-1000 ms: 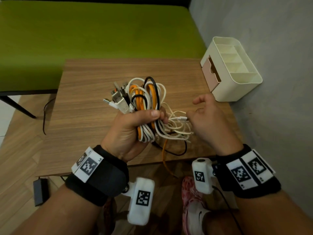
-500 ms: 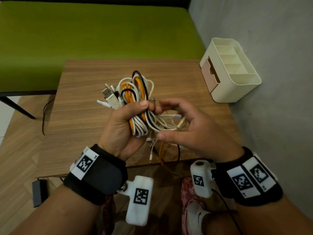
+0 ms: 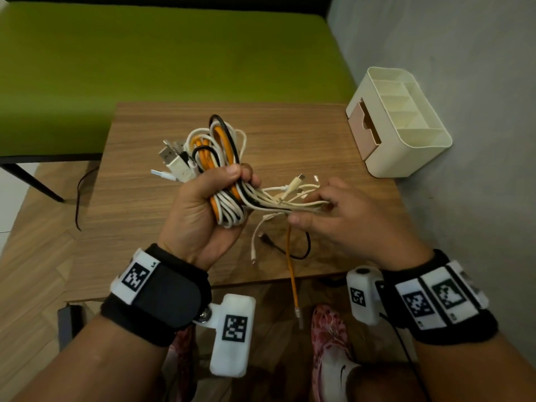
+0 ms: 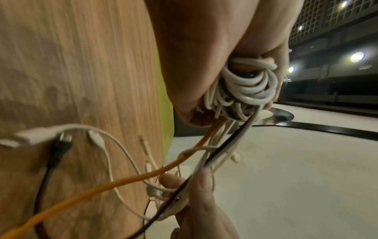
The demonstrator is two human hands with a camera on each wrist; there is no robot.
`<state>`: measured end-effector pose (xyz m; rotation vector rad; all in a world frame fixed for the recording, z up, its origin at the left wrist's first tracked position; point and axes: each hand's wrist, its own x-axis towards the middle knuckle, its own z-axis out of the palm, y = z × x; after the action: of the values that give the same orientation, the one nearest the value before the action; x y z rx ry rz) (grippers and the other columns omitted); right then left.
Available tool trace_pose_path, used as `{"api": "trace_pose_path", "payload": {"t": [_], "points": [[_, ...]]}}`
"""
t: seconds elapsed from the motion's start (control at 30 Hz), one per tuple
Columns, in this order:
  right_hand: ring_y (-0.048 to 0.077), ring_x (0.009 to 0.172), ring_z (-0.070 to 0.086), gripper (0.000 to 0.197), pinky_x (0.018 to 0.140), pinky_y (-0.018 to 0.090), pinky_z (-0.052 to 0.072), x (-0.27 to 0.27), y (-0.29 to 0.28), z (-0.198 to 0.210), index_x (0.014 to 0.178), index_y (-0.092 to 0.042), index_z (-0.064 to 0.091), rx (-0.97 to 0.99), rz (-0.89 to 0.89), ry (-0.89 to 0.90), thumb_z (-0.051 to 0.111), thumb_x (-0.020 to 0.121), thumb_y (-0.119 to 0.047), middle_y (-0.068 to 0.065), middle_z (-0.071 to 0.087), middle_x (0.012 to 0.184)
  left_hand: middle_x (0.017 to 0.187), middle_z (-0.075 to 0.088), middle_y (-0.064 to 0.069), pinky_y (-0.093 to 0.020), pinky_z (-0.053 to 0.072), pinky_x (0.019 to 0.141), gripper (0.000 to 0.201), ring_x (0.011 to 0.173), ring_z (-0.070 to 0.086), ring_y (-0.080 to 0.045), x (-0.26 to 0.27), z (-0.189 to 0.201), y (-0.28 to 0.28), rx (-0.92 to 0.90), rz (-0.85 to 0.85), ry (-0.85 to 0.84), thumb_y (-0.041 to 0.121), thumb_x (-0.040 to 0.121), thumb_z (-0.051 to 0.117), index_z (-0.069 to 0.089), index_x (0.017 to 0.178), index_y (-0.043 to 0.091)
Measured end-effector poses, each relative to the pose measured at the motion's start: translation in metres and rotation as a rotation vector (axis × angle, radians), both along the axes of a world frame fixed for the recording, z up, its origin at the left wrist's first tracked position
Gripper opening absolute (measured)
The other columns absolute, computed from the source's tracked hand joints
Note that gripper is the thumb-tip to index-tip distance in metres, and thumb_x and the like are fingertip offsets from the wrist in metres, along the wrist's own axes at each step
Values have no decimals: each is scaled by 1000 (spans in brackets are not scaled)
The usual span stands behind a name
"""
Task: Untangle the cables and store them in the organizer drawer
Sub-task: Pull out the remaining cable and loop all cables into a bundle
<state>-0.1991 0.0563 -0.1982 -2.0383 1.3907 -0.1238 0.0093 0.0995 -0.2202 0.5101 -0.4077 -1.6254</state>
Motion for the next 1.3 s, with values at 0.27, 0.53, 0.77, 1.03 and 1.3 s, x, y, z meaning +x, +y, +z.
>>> {"api": "trace_pose_path", "payload": {"t": [0.27,0.53,0.77,1.03,1.3], "points": [[6,134,33,76,110,53,34,-3,2,5,112,-50,57,-56,-16,-143,60,47,-90,-27,32,134,71,58,-6,-41,49,98,1,74,62,-18,-12,-1,-4,122,112,-189,5,74,61,61,75,5],[-9,118,49,79,97,14,42,18,16,1,141,-38,39,-27,100,-366,83,75,-34,-21,54,127,67,60,-9,-33,55,69,5,63,62,-17,-32,2,-4,123,98,-176,0,72,65,63,77,3],[-2,90,65,47,70,20,53,24,17,-8,127,-39,49,-50,94,-376,70,87,-26,-12,70,100,70,57,-5,-33,55,75,9,66,59,-16,-29,6,-4,128,41,-62,5,75,63,57,81,4],[15,107,51,31,93,35,28,19,-5,-21,101,-44,46,-113,-78,176,67,82,-55,-19,60,91,70,54,-3,-30,53,76,10,63,58,-13,-16,9,-4,54,64,-14,5,78,60,51,81,8],[3,105,61,109,90,25,42,-6,-7,4,147,-39,28,34,-124,-469,86,56,-55,-13,67,104,64,51,-3,-31,52,67,12,60,54,-15,-8,6,-7,75,166,-150,1,76,61,53,75,10]]}}
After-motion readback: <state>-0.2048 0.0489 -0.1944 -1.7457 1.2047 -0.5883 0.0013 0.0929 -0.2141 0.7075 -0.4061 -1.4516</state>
